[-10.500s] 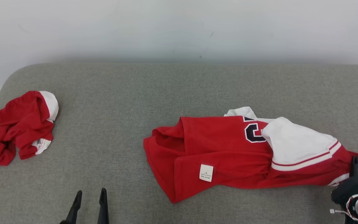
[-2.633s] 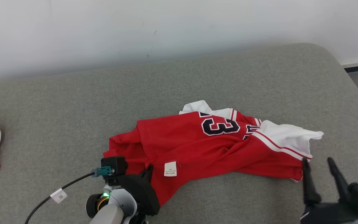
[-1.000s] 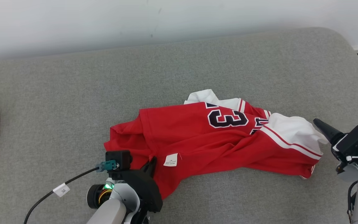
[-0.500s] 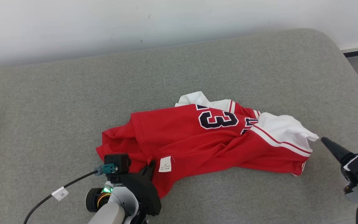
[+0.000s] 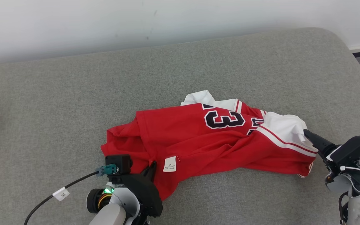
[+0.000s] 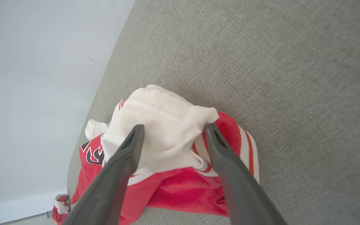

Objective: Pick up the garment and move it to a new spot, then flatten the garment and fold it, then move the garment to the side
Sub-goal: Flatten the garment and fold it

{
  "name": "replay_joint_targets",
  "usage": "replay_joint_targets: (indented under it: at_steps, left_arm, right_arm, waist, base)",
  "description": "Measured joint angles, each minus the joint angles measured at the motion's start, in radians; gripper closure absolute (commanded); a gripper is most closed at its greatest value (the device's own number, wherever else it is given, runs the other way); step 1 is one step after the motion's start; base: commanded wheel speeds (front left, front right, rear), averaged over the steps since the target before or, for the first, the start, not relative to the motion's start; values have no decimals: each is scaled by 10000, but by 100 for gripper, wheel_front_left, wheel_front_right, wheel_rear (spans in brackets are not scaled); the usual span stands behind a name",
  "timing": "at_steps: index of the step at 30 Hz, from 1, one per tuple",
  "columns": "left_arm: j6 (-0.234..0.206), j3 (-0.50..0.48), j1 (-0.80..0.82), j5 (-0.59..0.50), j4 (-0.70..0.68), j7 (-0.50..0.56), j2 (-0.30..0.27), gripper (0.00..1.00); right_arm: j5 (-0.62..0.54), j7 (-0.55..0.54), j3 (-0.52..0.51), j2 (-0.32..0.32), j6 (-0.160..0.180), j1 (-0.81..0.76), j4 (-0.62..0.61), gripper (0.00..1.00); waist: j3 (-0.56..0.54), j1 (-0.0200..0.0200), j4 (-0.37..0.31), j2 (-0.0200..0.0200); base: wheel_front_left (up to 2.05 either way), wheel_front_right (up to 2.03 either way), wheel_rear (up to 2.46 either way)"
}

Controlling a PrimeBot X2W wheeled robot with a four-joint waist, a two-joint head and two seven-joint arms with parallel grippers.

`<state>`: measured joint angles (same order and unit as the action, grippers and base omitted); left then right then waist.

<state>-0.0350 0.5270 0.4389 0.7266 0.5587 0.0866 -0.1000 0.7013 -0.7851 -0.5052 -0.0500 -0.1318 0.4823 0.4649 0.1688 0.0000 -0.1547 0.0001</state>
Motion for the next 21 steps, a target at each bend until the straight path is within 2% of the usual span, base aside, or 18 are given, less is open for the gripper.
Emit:
replay_joint_targets:
  at_steps: [14, 15, 16, 17, 18, 19, 21]
  left_arm:
    - [-2, 44, 6, 113, 17, -19, 10, 100]
    - [-2, 46, 8, 119, 25, -38, 6, 100]
    - [-4, 50, 9, 125, 31, -58, 2, 100]
    - [-4, 50, 10, 127, 38, -58, -2, 100]
    - [-4, 44, 10, 130, 46, -59, -6, 100]
    - [-4, 46, 10, 132, 56, -69, -8, 100]
    - [-2, 40, 10, 144, 65, -151, -6, 100]
  right_arm:
    - [81, 297, 180, -2, 0, 170, 477, 0]
    - [81, 401, 192, -2, 0, 216, 462, 9]
    - [69, 508, 205, 0, 0, 230, 424, 51]
    - [23, 608, 209, 0, 0, 246, 370, 62]
    - [8, 706, 199, 0, 0, 256, 307, 87]
    - [-38, 805, 199, -2, 0, 260, 226, 100]
    - [-111, 917, 232, -4, 0, 259, 15, 100]
  waist:
    - [33, 0, 39, 0]
    - [35, 0, 48, 0]
    - [32, 0, 51, 0]
    - [28, 0, 52, 0]
    - [20, 0, 54, 0]
    - [11, 0, 56, 0]
    - [-18, 0, 64, 0]
  base:
    - [0, 0, 0]
    - [0, 0, 0]
    - [0, 0, 0]
    - [0, 0, 0]
    - [0, 0, 0]
    - [0, 0, 0]
    - [0, 0, 0]
